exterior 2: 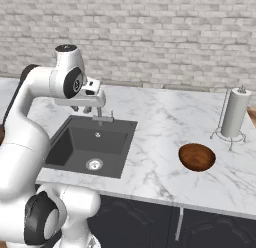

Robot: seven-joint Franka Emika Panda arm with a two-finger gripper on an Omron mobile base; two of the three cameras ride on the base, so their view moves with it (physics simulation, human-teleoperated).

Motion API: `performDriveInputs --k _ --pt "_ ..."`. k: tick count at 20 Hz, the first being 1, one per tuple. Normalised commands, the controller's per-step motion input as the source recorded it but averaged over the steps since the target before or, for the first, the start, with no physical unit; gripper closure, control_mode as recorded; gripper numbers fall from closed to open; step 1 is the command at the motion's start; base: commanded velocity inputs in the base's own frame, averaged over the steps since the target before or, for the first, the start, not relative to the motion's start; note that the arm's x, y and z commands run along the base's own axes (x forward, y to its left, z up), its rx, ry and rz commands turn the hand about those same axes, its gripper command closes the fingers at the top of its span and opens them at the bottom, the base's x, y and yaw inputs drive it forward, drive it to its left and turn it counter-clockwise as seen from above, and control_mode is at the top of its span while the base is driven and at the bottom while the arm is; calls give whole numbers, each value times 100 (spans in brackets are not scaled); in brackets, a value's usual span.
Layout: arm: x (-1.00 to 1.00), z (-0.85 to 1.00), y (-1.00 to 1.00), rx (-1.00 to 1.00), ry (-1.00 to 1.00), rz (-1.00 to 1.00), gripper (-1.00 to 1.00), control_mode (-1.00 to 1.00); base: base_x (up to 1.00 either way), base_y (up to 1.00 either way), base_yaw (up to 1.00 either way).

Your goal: Rinse each bowl for a few seconds and place them down in the sink or on the counter.

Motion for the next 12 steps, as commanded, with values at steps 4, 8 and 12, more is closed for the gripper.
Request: performDriveInputs --k 4,8,12 --pt "-14 0 0 0 -7 0 -100 -100 0 0 0" --pt "-35 0 0 0 -11 -1 -100 -100 0 0 0" --pt "-37 -1 0 0 0 0 -100 -100 0 0 0"
